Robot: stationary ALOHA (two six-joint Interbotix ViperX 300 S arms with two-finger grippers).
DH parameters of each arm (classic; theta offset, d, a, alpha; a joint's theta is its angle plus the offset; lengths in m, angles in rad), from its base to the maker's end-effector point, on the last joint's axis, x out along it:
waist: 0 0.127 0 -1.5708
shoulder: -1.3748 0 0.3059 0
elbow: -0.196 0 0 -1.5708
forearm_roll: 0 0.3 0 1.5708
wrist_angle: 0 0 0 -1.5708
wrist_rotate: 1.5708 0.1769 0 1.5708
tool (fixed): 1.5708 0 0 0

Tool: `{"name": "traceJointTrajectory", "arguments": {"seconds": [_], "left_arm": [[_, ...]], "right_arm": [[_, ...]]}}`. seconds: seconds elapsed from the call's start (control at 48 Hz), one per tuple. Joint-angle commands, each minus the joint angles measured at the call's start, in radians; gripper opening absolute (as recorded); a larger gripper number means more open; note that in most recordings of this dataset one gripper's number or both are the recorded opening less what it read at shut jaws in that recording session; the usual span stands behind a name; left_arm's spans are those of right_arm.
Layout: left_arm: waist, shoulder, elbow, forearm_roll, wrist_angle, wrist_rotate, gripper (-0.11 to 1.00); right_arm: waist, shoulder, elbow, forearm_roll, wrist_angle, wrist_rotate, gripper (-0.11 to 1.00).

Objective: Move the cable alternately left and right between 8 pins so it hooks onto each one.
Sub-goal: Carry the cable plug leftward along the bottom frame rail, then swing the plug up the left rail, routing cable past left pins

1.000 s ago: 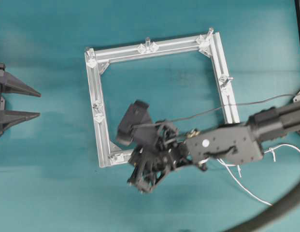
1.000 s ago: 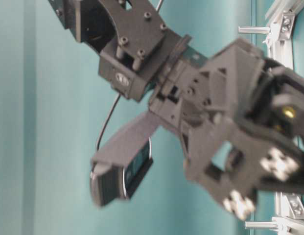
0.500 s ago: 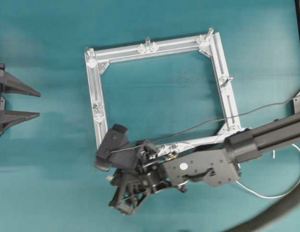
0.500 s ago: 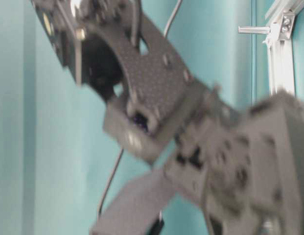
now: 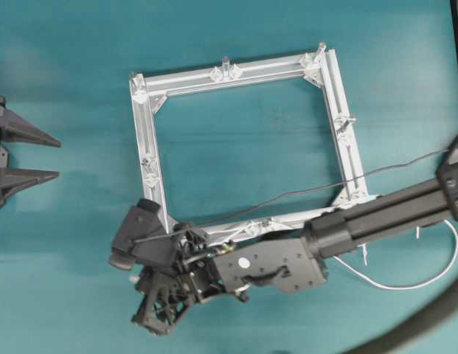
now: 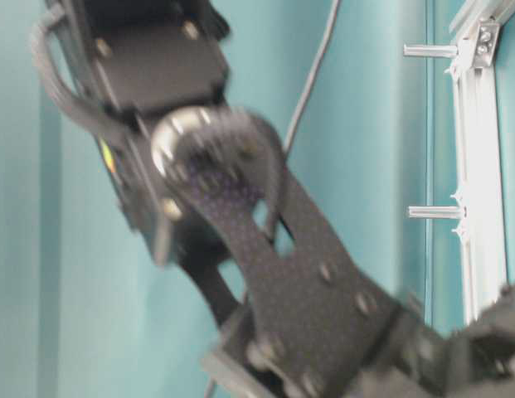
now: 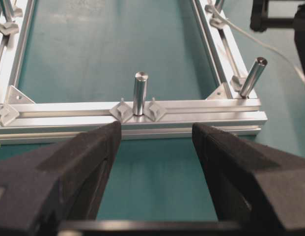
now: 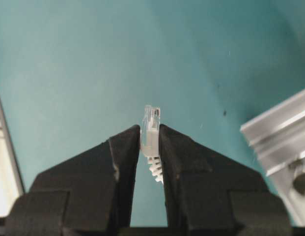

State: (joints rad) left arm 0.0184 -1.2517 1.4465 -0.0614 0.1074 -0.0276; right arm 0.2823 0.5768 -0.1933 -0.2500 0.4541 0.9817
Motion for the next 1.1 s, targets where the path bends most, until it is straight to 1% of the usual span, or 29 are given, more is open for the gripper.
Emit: {"name": "traceJointTrajectory", "arguments": {"seconds": [0.0,0.167,0.25,0.375,0.458,0.625,0.708,0.812,0.896,1.083], "left_arm": [[-0.003,0.008,-0.009,0.002,-0.009,-0.008,0.72],[-0.003,0.006,-0.009,0.002,-0.009,-0.006,0.72],[-0.003,0.006,-0.009,0.002,-0.009,-0.008,0.72],[-0.003,0.006,-0.009,0.002,-0.009,-0.008,0.72],[-0.003,0.006,-0.011,0.002,-0.009,-0.008,0.72],[-0.002,0.006,-0.009,0.002,-0.009,-0.008,0.72],[-0.002,0.006,-0.009,0.002,-0.009,-0.008,0.72],[-0.002,0.006,-0.009,0.002,-0.009,-0.008,0.72],[-0.002,0.006,-0.009,0.002,-0.009,-0.008,0.72],[0.006,0.006,-0.006,0.002,-0.009,-0.008,0.72]], "right_arm": [[-0.023,-0.005,-0.057,-0.005,0.023,-0.015,0.15],[-0.057,0.035,-0.127,-0.005,0.083,-0.064,0.15],[-0.074,0.044,-0.146,-0.006,0.084,-0.066,0.15],[-0.103,0.044,-0.147,-0.005,0.083,-0.06,0.15],[-0.124,0.035,-0.152,-0.006,0.071,-0.06,0.15],[-0.16,0.02,-0.149,-0.014,-0.005,-0.057,0.15],[-0.172,0.018,-0.144,-0.012,-0.008,-0.054,0.15],[-0.187,0.012,-0.123,-0.012,-0.008,-0.023,0.15],[-0.201,-0.014,-0.078,-0.018,-0.014,0.006,0.15],[-0.222,-0.123,0.092,-0.028,-0.072,0.067,0.15]]}}
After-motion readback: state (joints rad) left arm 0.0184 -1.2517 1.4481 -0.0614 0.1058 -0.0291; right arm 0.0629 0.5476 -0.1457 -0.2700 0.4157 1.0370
